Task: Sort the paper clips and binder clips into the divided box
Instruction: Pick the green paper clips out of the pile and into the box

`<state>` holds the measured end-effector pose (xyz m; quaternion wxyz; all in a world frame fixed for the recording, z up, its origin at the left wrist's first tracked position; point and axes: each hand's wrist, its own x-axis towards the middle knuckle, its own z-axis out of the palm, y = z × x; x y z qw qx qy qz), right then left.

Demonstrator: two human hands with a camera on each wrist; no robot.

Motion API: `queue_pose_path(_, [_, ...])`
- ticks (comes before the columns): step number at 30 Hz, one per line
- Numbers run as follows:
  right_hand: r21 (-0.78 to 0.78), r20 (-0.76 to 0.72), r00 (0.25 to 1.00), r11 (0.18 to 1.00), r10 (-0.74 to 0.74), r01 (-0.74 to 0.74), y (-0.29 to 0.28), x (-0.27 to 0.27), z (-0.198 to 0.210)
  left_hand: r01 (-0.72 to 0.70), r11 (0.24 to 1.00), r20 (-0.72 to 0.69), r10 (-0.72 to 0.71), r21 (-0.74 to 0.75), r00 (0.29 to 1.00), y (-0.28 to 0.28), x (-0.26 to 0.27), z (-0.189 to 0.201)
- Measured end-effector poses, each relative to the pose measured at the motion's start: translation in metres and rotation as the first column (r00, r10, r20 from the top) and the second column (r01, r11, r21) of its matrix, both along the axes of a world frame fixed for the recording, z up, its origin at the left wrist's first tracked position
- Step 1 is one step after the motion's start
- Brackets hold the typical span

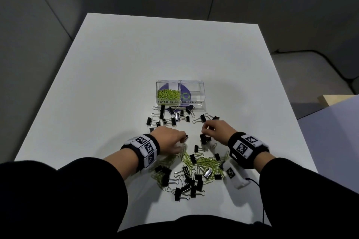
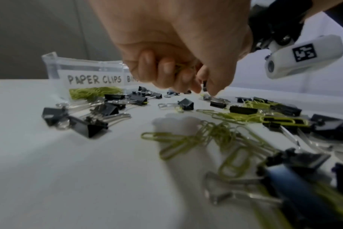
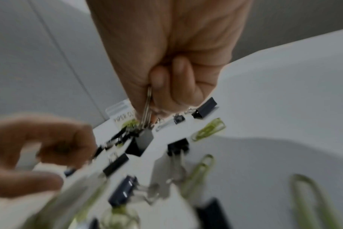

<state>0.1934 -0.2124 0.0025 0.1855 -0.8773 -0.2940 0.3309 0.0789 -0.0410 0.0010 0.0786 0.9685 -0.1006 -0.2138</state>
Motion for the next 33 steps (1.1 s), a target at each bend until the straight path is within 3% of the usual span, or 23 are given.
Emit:
queue_pose_path(4, [0.248, -0.05, 0.947, 0.914, -0.318, 0.32, 0.014, 0.007, 0.002, -0.133, 0.99, -0.03, 0.131, -0.055, 0.991, 0.004, 0.003, -0.004])
queue_pose_path(7, [0.24, -0.005, 0.909, 0.882, -0.417, 0.406, 0.023, 0.01, -0.002, -0.251, 0.966, 0.027, 0.253, -0.067, 0.967, 0.008, 0.008, -0.007])
queue_pose_path(10, [0.062, 0.279, 0.935, 0.975, -0.22, 0.212, 0.027, 0.008, -0.009, -0.424, 0.9, 0.101, 0.433, -0.099, 0.896, 0.02, 0.013, -0.009])
queue_pose_path(12, [0.036, 0.385, 0.919, 0.997, -0.08, 0.072, 0.033, 0.001, -0.01, -0.484, 0.87, 0.09, 0.491, -0.09, 0.866, 0.03, 0.015, -0.011])
queue_pose_path(14, [0.025, 0.35, 0.936, 0.999, 0.029, -0.04, 0.041, -0.011, -0.011, -0.491, 0.868, 0.068, 0.496, -0.072, 0.866, 0.033, 0.017, -0.012])
queue_pose_path(18, [-0.186, 0.229, 0.928, 0.949, 0.295, -0.255, 0.054, -0.028, -0.018, -0.525, 0.848, 0.046, 0.528, -0.074, 0.848, 0.031, 0.025, -0.019])
queue_pose_path(23, [-0.181, 0.198, 0.947, 0.959, 0.255, -0.22, 0.049, -0.025, -0.021, -0.558, 0.821, -0.016, 0.56, -0.117, 0.828, 0.029, 0.027, -0.022])
queue_pose_path(26, [-0.181, 0.217, 0.942, 0.959, 0.256, -0.219, 0.04, -0.018, -0.018, -0.513, 0.854, 0.041, 0.518, -0.092, 0.854, 0.027, 0.024, -0.019])
queue_pose_path(31, [-0.164, 0.185, 0.949, 0.961, 0.254, -0.225, 0.03, -0.014, -0.016, -0.164, 0.98, 0.193, 0.14, 0.112, 0.971, 0.017, 0.02, -0.004])
queue_pose_path(33, [-0.178, 0.171, 0.945, 0.952, 0.279, -0.249, 0.029, -0.015, -0.016, -0.155, 0.979, 0.185, 0.129, 0.132, 0.974, 0.017, 0.019, -0.002])
